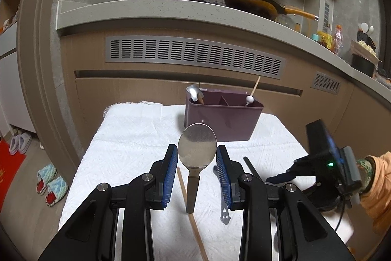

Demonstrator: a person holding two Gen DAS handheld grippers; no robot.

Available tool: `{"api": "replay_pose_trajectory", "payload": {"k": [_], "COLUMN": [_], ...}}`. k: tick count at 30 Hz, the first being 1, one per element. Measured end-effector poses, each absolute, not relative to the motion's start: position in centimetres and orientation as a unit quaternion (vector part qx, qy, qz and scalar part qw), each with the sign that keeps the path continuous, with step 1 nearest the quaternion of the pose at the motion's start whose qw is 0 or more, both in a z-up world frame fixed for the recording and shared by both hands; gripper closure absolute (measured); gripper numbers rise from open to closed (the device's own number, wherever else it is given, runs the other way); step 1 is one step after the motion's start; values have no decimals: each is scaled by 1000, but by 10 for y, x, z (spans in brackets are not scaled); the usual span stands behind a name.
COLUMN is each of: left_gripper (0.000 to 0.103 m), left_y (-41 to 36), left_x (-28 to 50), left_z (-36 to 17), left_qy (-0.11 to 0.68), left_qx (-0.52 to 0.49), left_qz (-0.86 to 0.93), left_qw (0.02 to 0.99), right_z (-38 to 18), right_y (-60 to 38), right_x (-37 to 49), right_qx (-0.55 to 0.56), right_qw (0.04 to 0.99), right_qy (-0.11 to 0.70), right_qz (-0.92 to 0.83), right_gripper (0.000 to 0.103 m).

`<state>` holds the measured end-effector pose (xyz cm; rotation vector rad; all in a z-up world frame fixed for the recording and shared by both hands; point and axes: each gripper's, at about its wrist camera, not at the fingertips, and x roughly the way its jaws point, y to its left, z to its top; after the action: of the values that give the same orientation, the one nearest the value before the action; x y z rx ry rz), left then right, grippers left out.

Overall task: Organize utensils
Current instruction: 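Carry the metal spoon over the caddy with the left tool while the right tool carries the white spoon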

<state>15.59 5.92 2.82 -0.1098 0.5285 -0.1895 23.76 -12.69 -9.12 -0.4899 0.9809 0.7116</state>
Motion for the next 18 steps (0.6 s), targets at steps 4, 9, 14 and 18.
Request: {"api": "replay_pose_trajectory", "payload": {"k": [4, 9, 14, 18], "left_gripper": [69, 69, 69, 69], "left_y": [56, 51, 40, 27], "left_x": [152, 151, 158, 175], "left_z": [32, 40, 67, 107], "left_qy": [260, 255, 236, 193], "left_qx": [-51, -55, -60, -36], "left_qz": [-99, -114, -136, -144], "left_qw": [959, 959, 960, 970], "right_z": [-62, -19, 25, 67], "right_y": [-126, -146, -165, -175], "right_x": [224, 221, 228, 242], "right_qx": [-191, -113, -4, 64], "right_qw": [822, 849, 868, 885], "right_qy": [427, 405, 370, 317], "right_qz": [326, 320, 331, 335], "right_gripper": [66, 66, 66, 66]}}
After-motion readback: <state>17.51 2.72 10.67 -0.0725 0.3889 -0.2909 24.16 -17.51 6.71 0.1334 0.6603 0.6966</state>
